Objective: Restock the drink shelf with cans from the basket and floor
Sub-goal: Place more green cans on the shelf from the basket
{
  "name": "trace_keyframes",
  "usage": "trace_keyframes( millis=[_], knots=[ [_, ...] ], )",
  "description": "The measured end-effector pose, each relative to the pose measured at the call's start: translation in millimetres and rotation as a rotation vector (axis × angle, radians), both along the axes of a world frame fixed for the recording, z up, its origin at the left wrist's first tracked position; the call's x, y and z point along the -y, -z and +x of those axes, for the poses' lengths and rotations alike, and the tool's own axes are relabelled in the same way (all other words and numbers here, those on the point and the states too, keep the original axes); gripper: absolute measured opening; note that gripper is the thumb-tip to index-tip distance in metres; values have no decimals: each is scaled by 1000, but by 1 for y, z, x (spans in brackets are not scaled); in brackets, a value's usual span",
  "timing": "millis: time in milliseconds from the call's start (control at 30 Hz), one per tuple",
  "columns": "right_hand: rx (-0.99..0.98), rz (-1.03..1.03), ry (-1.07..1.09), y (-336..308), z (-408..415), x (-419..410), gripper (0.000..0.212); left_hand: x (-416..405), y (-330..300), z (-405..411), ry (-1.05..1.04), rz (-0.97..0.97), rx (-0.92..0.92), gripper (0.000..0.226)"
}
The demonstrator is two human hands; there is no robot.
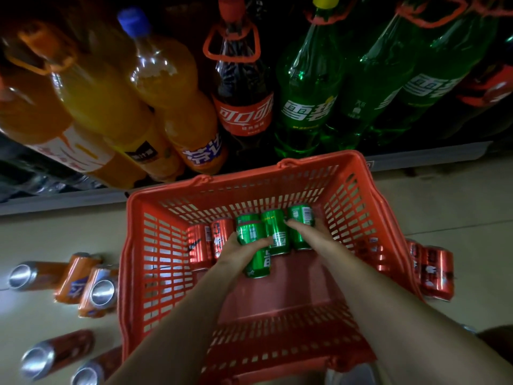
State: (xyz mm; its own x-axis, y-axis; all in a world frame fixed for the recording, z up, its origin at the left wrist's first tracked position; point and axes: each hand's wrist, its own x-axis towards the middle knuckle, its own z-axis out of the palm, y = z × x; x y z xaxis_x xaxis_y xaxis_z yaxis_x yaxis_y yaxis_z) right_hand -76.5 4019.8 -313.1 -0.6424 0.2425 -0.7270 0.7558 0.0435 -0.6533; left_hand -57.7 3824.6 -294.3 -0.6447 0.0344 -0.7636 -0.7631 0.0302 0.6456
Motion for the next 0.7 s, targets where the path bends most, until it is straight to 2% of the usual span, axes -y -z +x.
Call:
trace_keyframes(
  millis=[133, 233, 333, 400, 500, 600, 700],
  knots=[
    [18, -100, 19, 8, 0, -7, 46, 3, 5, 2, -48, 31, 24, 47],
    [146, -251, 45, 15, 5, -8, 60, 4, 8, -3, -77, 64, 40, 52],
    [211, -420, 81, 13, 3, -6, 60, 4, 10, -5, -74, 61, 43, 55],
    [219, -493, 7, 8, -1, -5, 59, 2, 9, -5, -80, 67, 44, 53],
    [238, -515, -95, 6, -7, -2, 56, 0, 10, -9, -76, 65, 39, 67],
    [253, -544, -88, 8, -5, -5, 65, -1, 9, -10, -82, 70, 49, 50],
    [295, -540, -98, 11, 1, -15, 74, -8, 8, -11, -95, 102, 64, 53]
  ],
)
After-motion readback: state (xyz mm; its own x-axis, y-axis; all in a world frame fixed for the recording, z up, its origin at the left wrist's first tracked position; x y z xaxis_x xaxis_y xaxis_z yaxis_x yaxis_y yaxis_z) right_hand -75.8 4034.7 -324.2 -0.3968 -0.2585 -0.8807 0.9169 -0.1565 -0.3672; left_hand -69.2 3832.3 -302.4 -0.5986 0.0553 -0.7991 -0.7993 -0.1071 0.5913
